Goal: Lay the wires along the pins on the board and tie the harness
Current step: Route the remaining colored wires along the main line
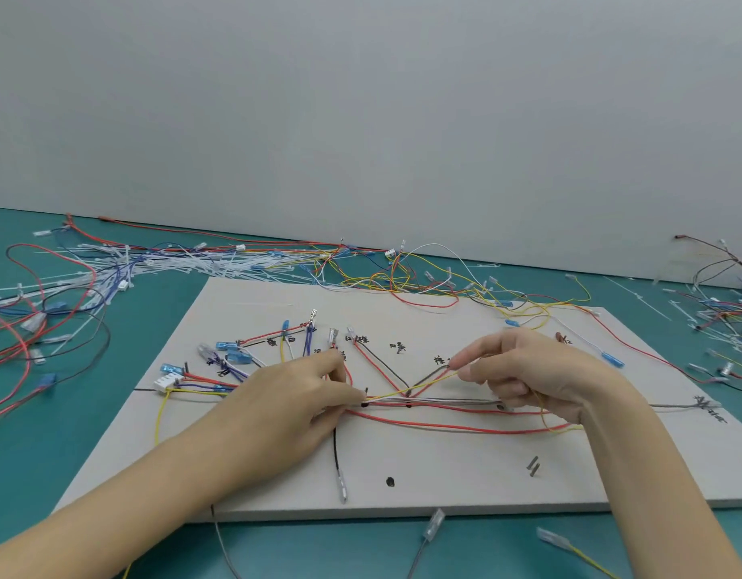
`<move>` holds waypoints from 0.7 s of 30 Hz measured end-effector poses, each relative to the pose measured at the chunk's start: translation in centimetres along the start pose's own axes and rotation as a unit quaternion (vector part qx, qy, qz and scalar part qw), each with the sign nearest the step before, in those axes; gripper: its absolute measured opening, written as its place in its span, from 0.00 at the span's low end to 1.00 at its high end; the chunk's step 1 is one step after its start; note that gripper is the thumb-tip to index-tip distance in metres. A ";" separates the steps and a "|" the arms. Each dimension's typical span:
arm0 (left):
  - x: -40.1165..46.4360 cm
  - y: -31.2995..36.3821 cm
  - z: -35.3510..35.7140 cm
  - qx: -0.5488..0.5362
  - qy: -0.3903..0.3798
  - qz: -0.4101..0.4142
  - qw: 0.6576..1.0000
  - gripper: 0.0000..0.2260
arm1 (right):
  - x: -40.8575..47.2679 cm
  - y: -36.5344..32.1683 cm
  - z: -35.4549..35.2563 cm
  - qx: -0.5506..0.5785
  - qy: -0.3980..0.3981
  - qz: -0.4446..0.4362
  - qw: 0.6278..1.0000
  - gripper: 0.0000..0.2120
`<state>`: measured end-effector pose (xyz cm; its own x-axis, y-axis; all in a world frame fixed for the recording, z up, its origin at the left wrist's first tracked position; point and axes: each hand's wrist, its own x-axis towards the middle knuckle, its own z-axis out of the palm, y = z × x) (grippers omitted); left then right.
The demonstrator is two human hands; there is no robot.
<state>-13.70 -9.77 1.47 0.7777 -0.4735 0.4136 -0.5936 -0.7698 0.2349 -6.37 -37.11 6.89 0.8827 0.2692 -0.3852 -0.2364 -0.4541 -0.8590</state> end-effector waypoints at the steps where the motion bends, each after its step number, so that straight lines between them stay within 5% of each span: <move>1: 0.1 0.2 0.0 0.018 -0.005 0.007 1.000 0.11 | -0.2 0.0 0.0 -0.011 0.006 0.003 1.000 0.05; 10: 1.5 1.6 1.1 0.145 -0.043 0.074 0.986 0.18 | -0.1 -0.2 0.7 -0.155 0.087 0.022 0.984 0.07; 14: 2.4 2.3 1.5 0.195 -0.047 0.083 0.976 0.09 | 0.2 -0.7 0.9 -0.246 0.149 -0.005 0.958 0.11; 21: 4.0 2.6 1.8 0.181 -0.041 0.071 0.980 0.09 | 1.3 -2.4 1.2 -0.271 0.126 -0.020 0.954 0.05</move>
<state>-11.80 -14.43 2.17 0.7155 -0.6083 0.3435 -0.5964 -0.7880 -0.1531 -5.18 -34.63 8.08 0.9722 0.1139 -0.2048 -0.0163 -0.8391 -0.5438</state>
